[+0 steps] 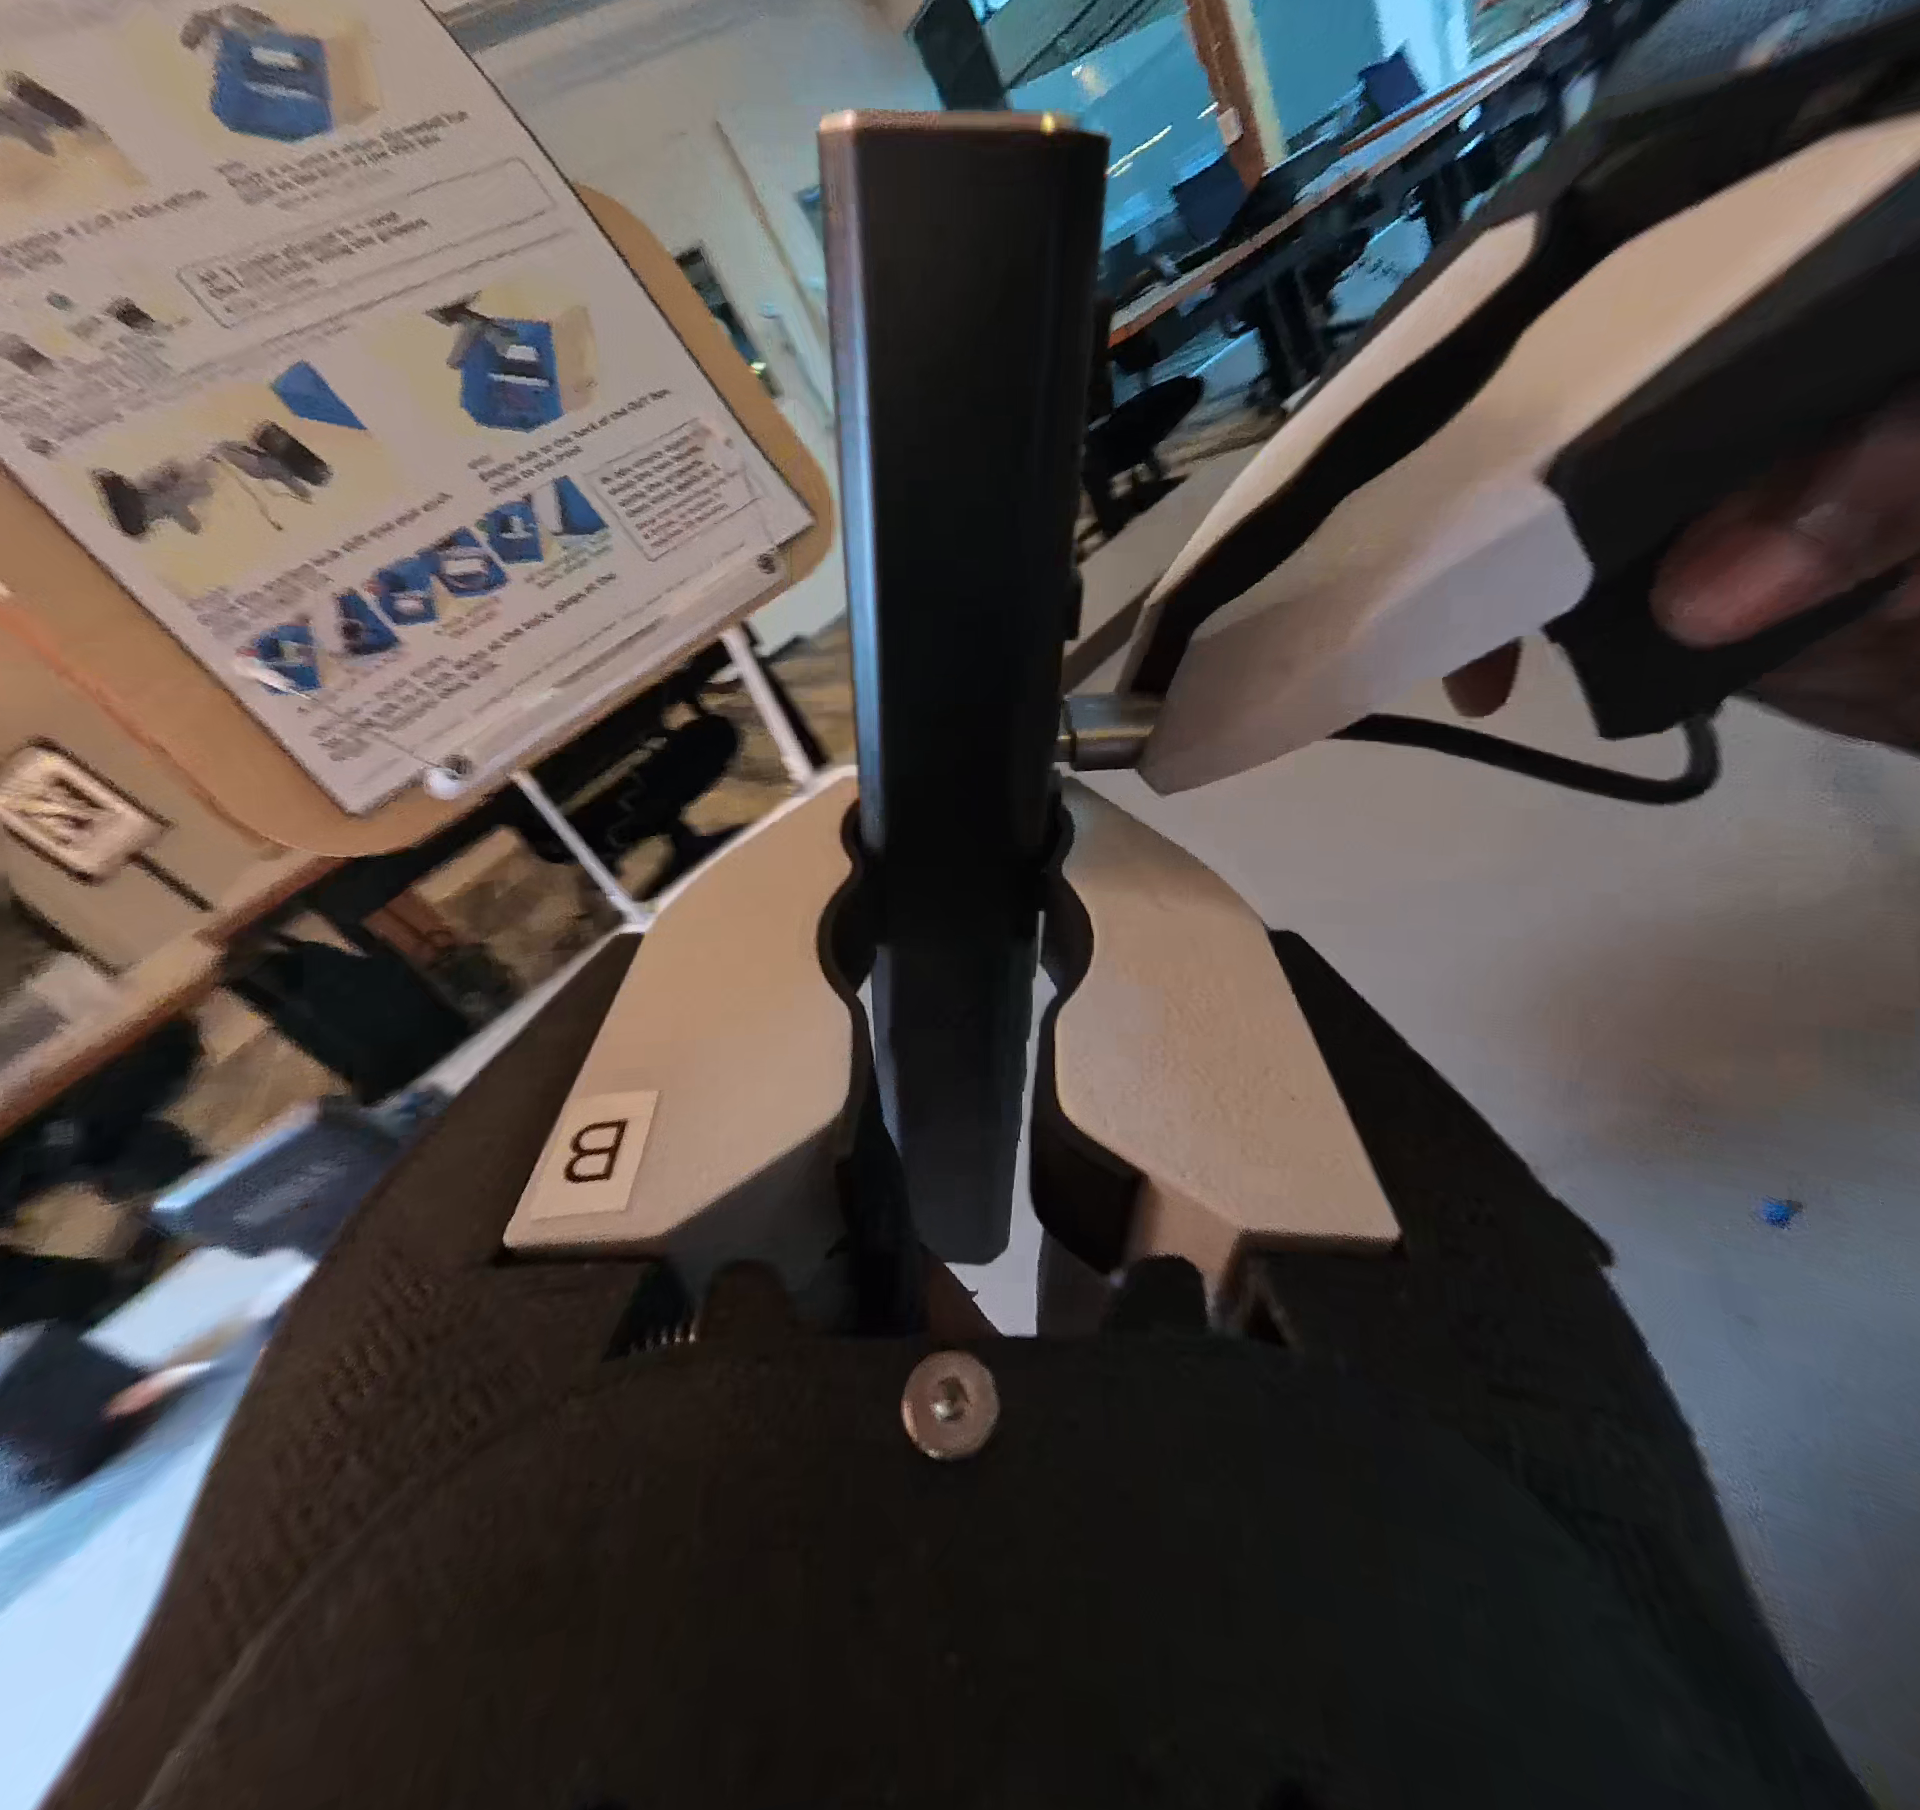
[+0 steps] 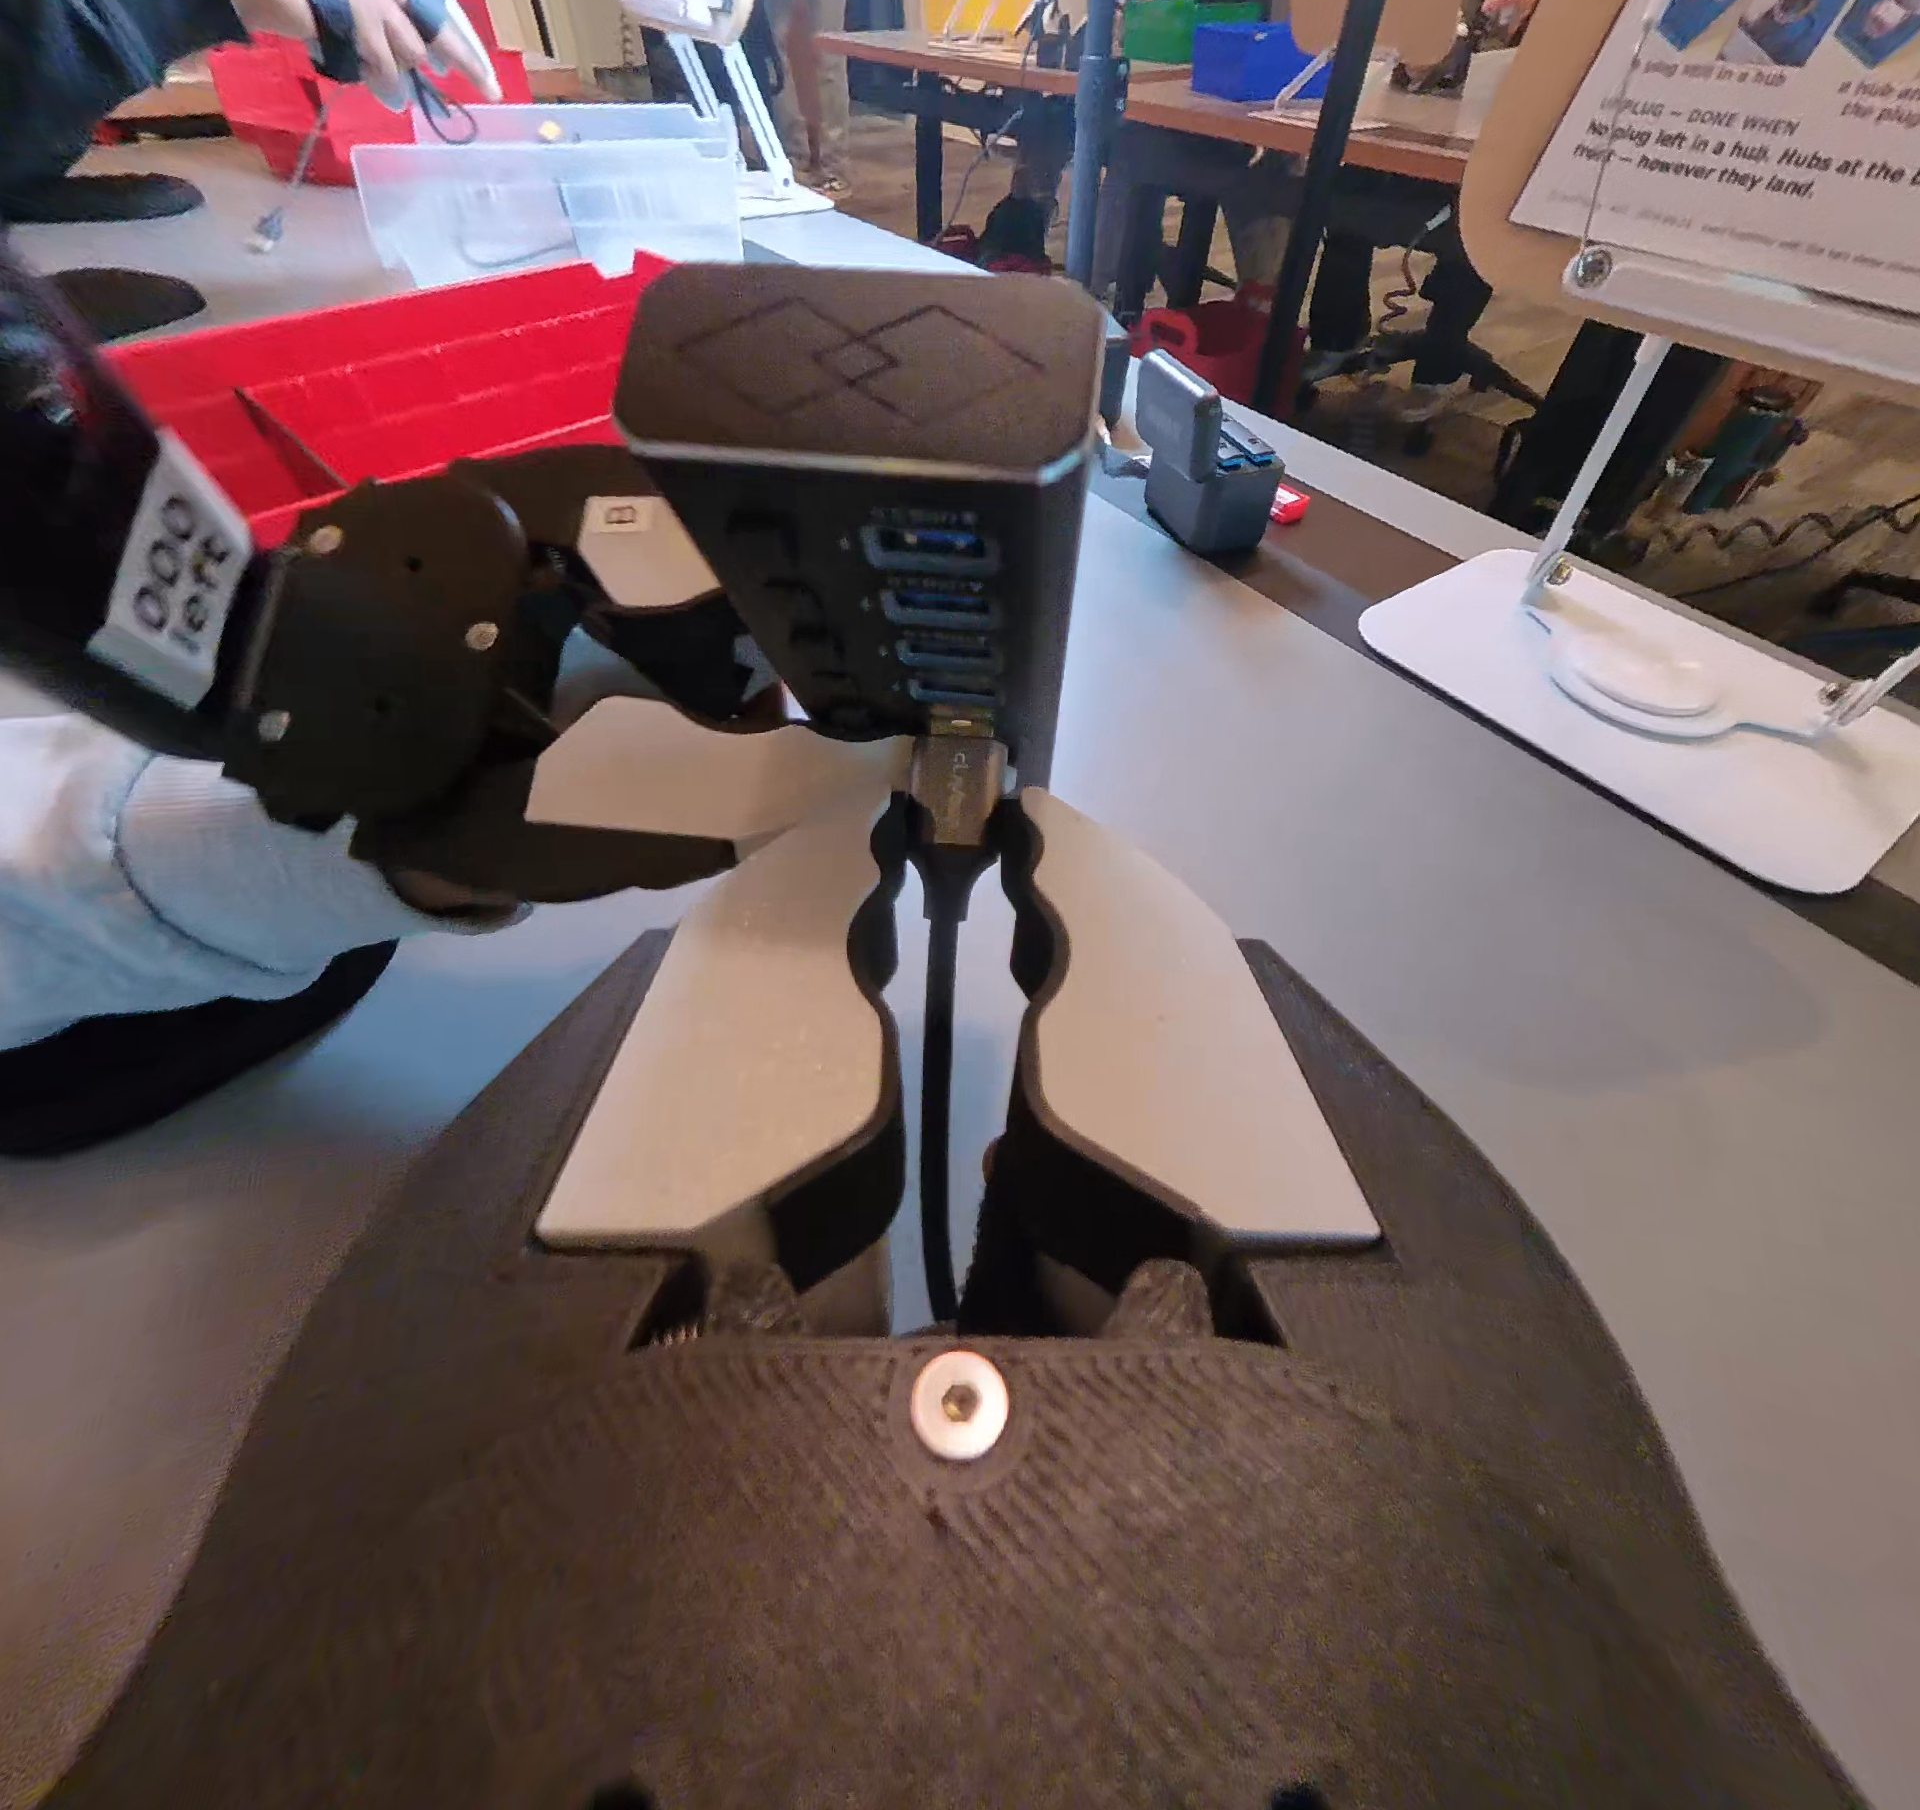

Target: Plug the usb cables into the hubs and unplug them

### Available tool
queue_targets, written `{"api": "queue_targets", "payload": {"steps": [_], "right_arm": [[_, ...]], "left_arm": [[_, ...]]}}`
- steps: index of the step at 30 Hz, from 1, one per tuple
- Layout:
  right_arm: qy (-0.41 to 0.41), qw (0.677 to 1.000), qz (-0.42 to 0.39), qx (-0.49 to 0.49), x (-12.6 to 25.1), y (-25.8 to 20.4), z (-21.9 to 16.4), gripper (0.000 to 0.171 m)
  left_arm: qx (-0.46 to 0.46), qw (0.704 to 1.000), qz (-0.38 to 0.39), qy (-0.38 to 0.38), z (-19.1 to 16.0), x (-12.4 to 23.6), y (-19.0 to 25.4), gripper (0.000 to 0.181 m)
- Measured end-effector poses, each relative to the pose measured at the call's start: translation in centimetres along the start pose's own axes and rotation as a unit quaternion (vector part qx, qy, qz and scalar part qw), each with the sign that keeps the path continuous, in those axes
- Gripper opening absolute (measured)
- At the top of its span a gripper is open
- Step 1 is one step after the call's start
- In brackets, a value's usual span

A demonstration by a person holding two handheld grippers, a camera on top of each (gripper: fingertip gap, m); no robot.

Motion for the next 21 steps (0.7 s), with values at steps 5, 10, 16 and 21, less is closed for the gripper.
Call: {"api": "queue_targets", "payload": {"steps": [5, 10, 16, 21], "right_arm": [[0.005, 0.999, -0.041, -0.013, -0.2, -0.7, -0.1, 0.018], [0.015, 0.997, -0.079, -0.017, -0.1, -1.9, -1.0, 0.018], [0.024, 0.995, -0.089, -0.022, 0.2, -1.8, -0.8, 0.018], [-0.006, 0.999, -0.045, 0.007, 2.8, -1.9, -1.5, 0.018]], "left_arm": [[0.049, 0.999, -0.007, -0.012, -0.2, -0.1, -0.2, 0.028], [-0.052, 0.999, 0.009, -0.014, -0.2, 0.3, 0.4, 0.029], [0.04, 0.999, -0.013, -0.019, -0.1, -0.1, 0.3, 0.029], [0.16, 0.98, 0.11, -0.044, -3.3, 1.7, -6.9, 0.028]]}}
Point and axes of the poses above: each gripper's, where its closed fingertips meet, x back along the fingers, z out of its top, y = z × x across the jaws, the point moved 9 cm from there along x, back along the fingers, and after that the axes turned 5 degrees about y, right-handed, at the moved point
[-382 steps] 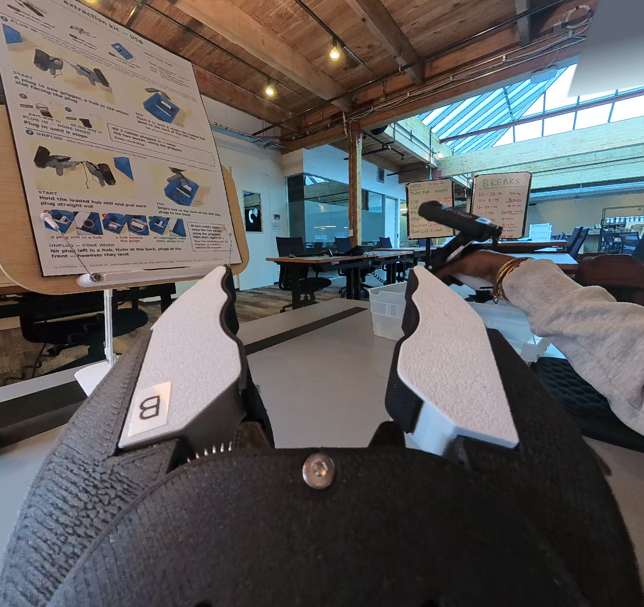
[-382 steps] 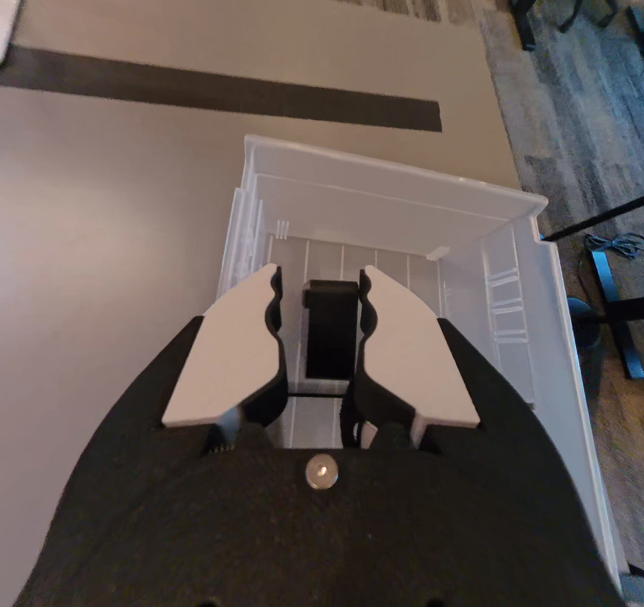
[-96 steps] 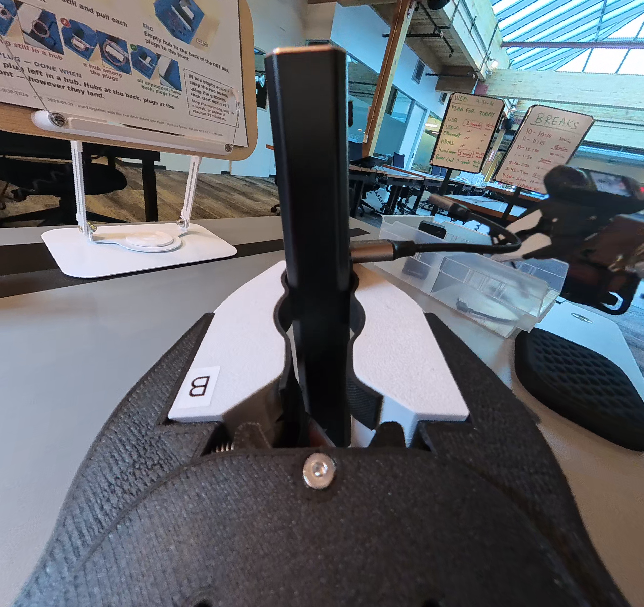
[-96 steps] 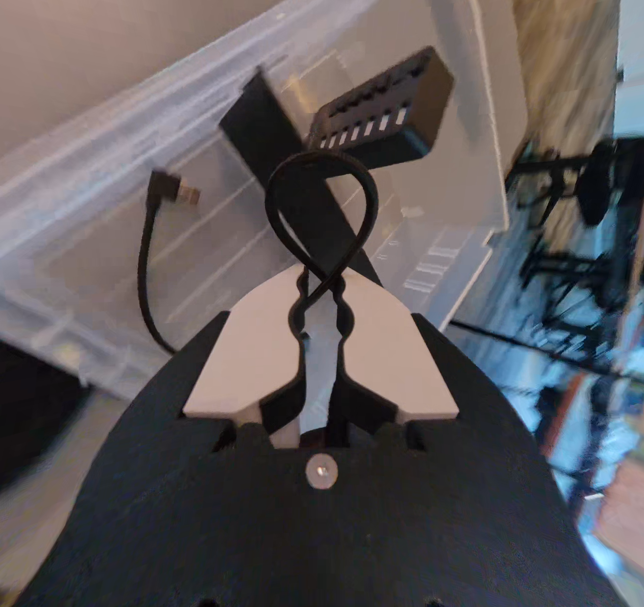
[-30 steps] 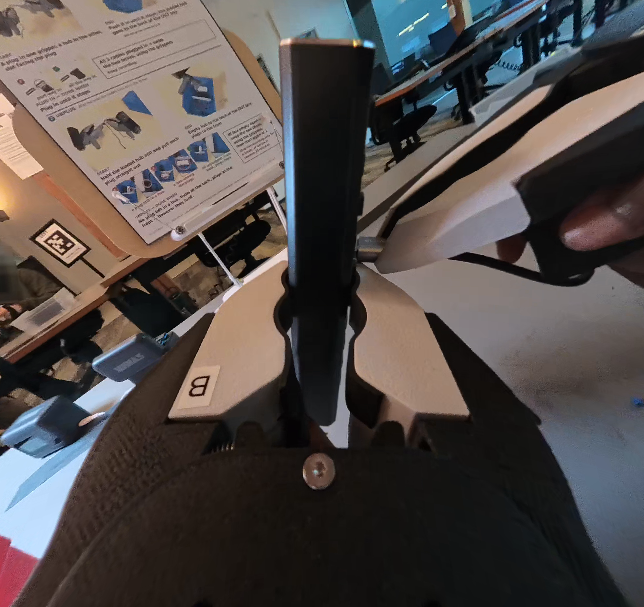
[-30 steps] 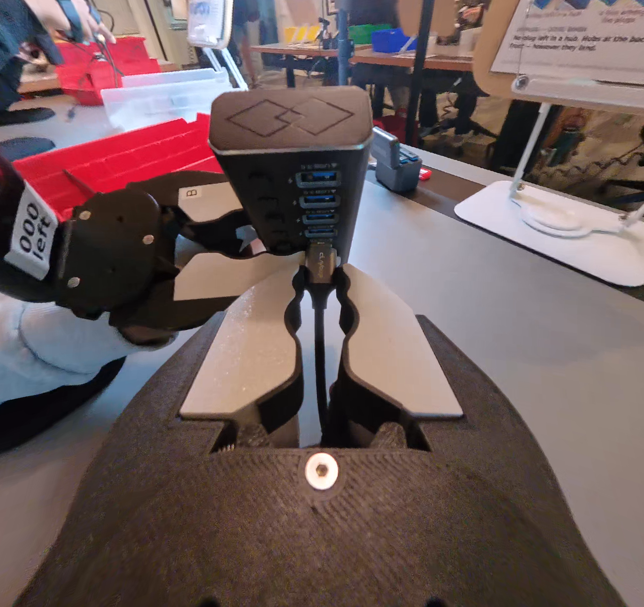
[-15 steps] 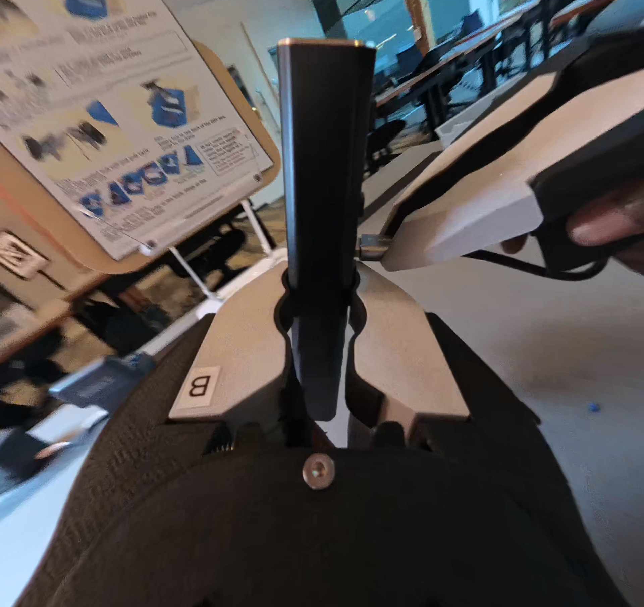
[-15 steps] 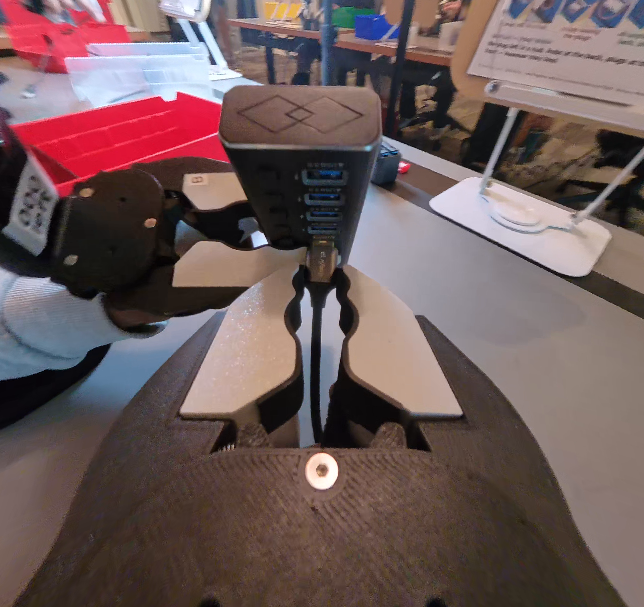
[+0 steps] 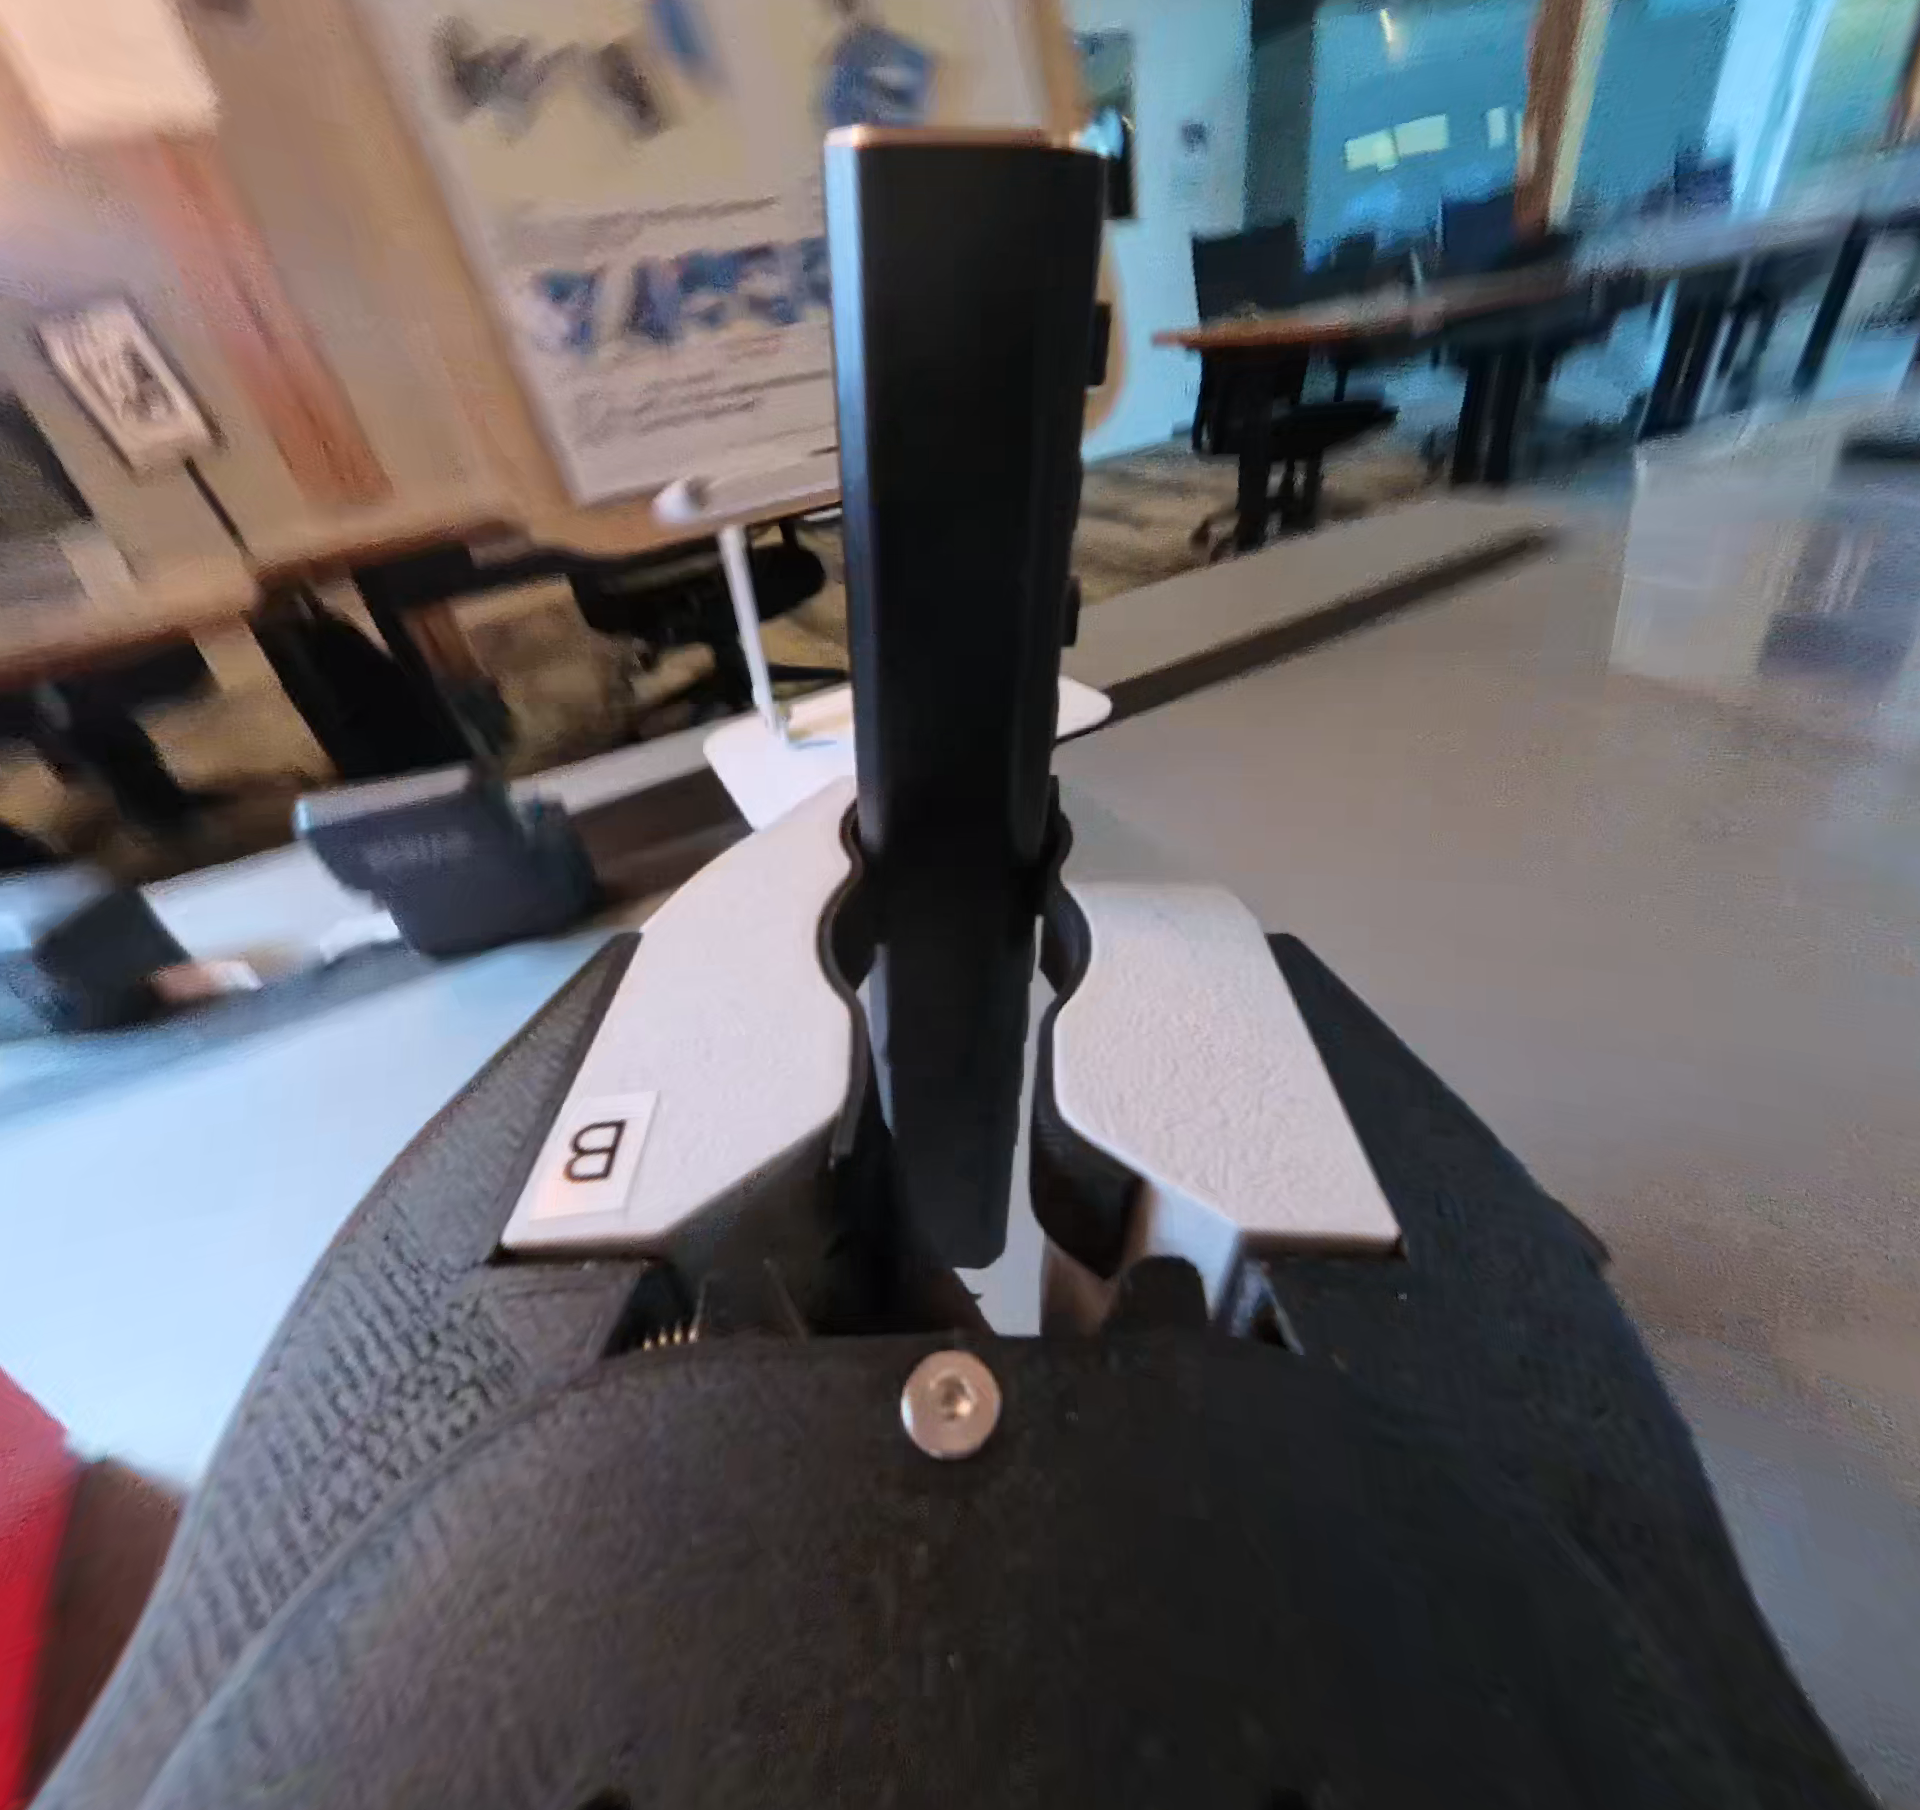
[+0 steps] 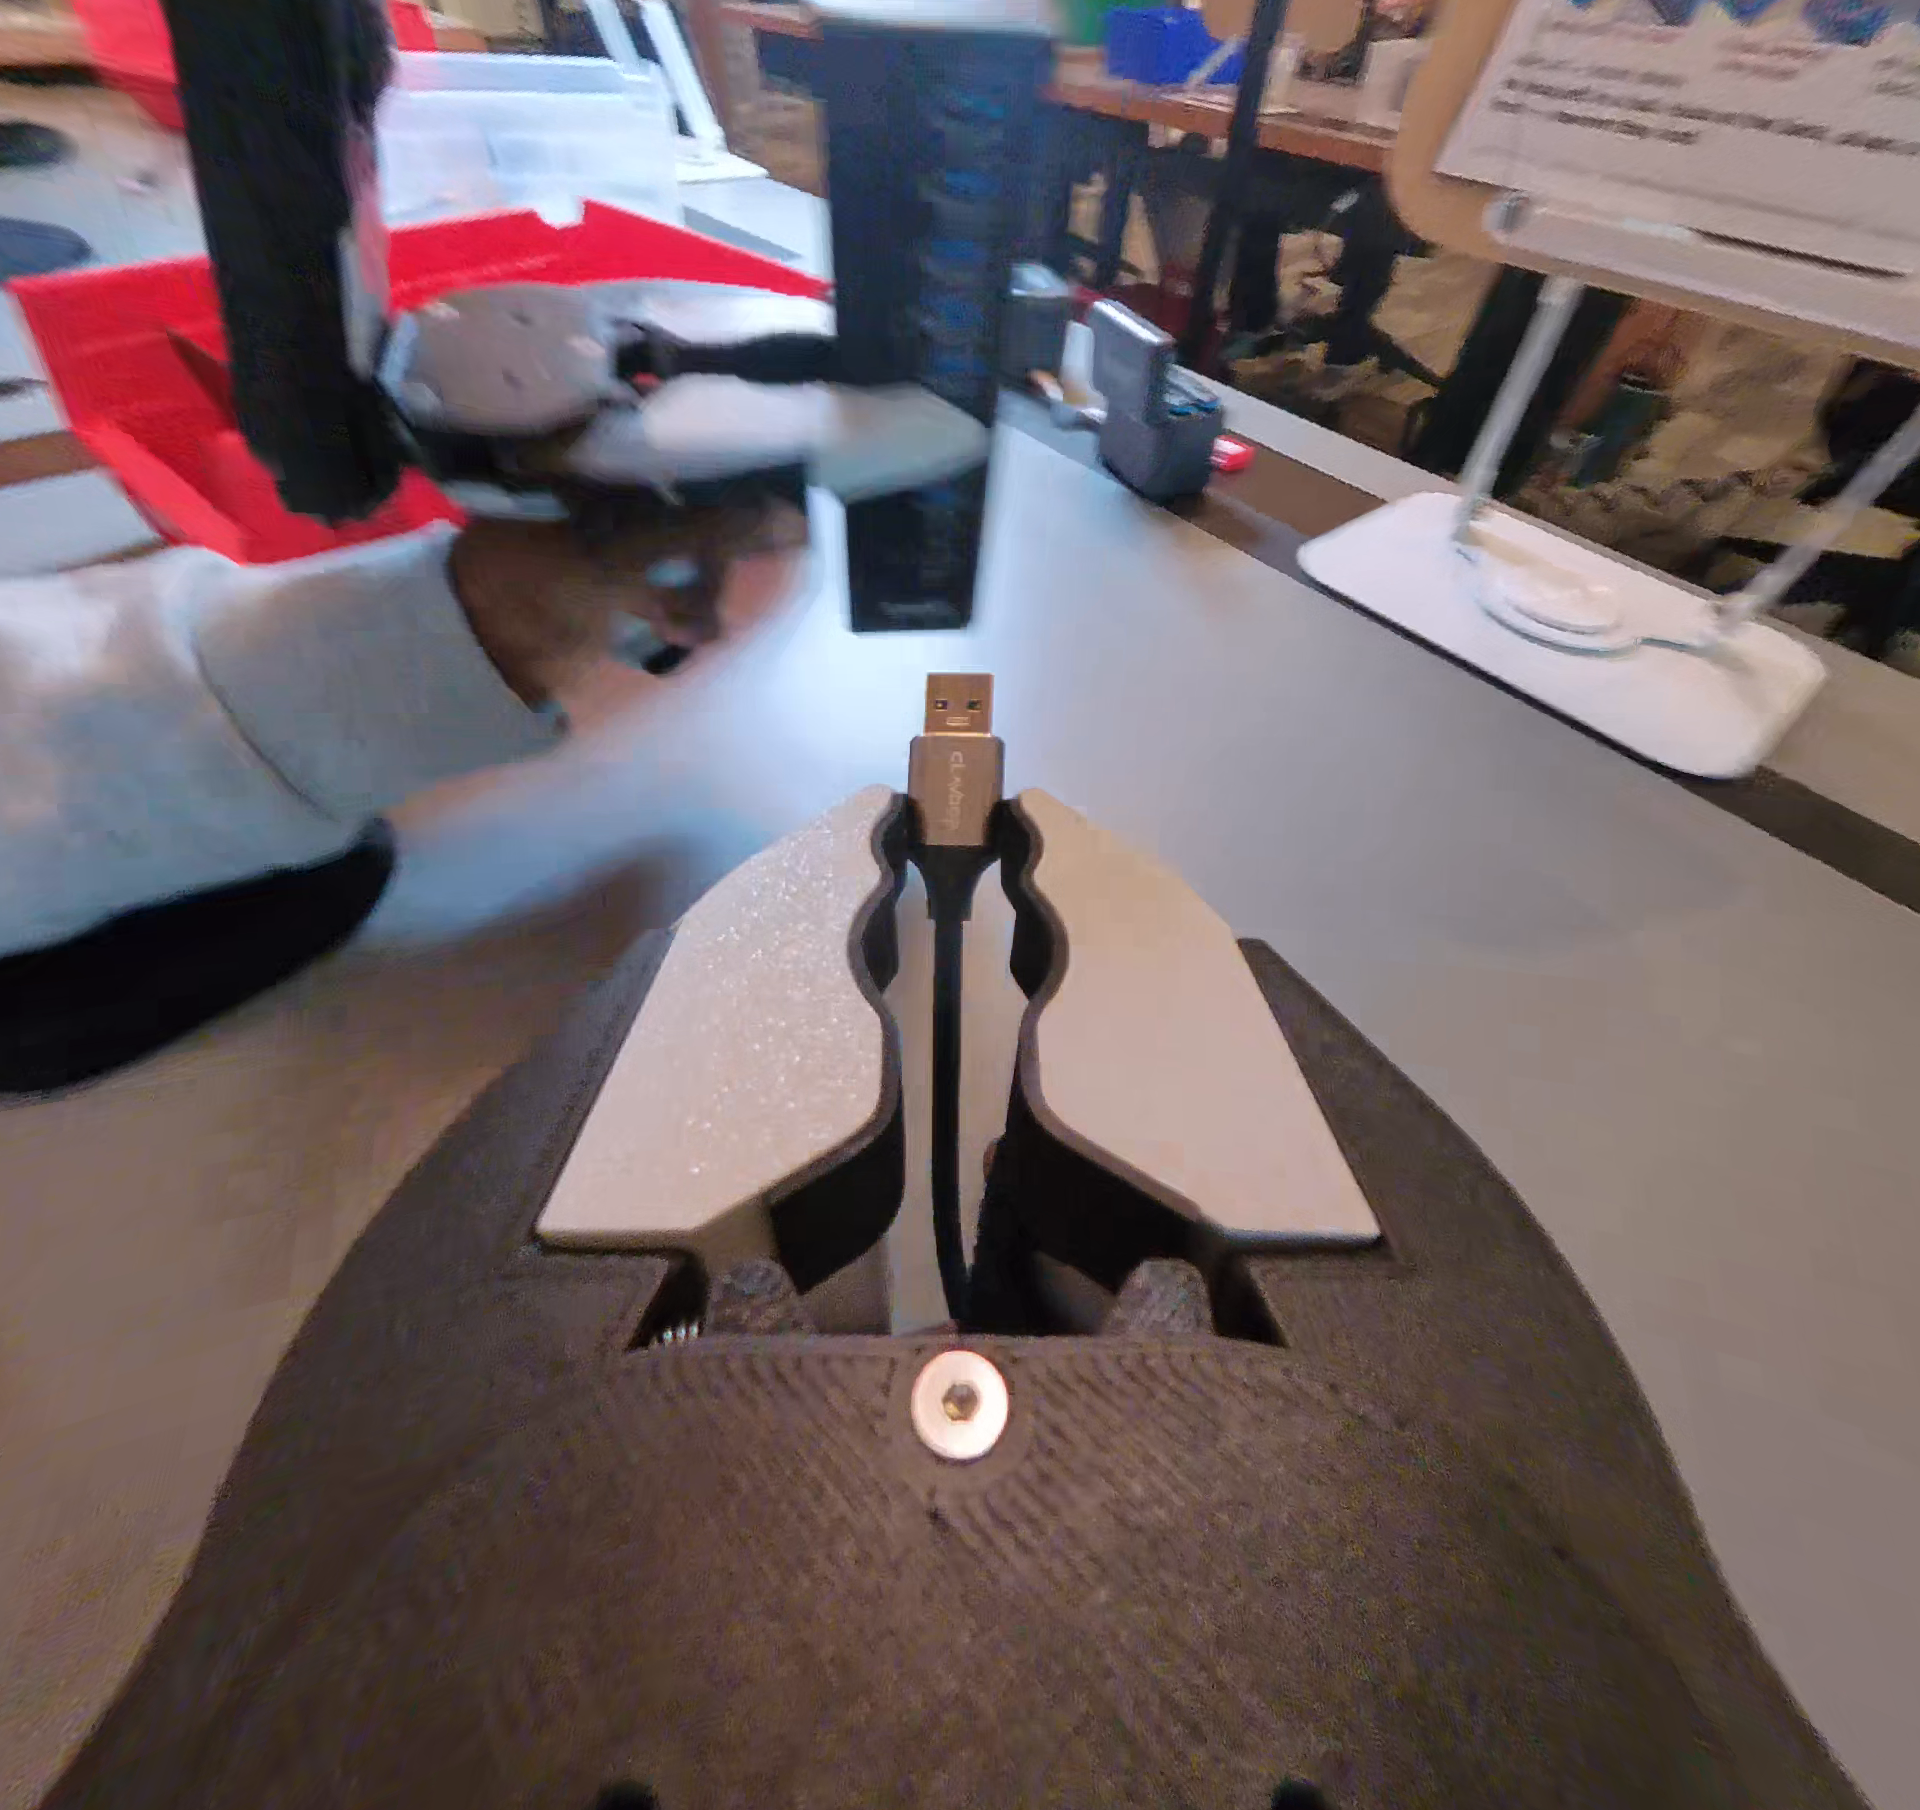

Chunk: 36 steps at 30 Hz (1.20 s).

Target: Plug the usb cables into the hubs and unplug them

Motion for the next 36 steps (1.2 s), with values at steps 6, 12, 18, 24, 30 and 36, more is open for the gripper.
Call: {"api": "queue_targets", "payload": {"steps": [6, 12, 18, 24, 30, 36], "right_arm": [[0.148, 0.987, 0.016, -0.063, 7.2, 3.1, 4.0, 0.018], [0.329, 0.942, -0.008, -0.059, 17.9, 6.8, 10.1, 0.017], [0.238, 0.959, -0.151, -0.033, 23.7, 13.6, 7.5, 0.017], [-0.036, 0.967, -0.254, 0.001, 23.1, 18.7, -1.3, 0.017], [-0.186, 0.951, -0.228, -0.099, 20.5, 19.6, -6.9, 0.018], [-0.178, 0.942, -0.271, -0.084, 19.5, 20.2, -5.1, 0.05]], "left_arm": [[0.041, 0.992, -0.085, 0.08, 1.6, 0.8, 2.2, 0.028], [-0.007, 0.984, -0.161, 0.077, 0.6, 0.8, 6.2, 0.028], [0.068, 0.988, -0.133, 0.043, -0.6, 0.3, 5.0, 0.029], [0.117, 0.982, -0.126, 0.078, -0.1, 0.6, 4.0, 0.029], [0.1, 0.983, -0.132, 0.075, -0.2, 0.6, 4.3, 0.029], [0.106, 0.98, -0.148, 0.084, 0.0, 0.7, 4.6, 0.029]]}}
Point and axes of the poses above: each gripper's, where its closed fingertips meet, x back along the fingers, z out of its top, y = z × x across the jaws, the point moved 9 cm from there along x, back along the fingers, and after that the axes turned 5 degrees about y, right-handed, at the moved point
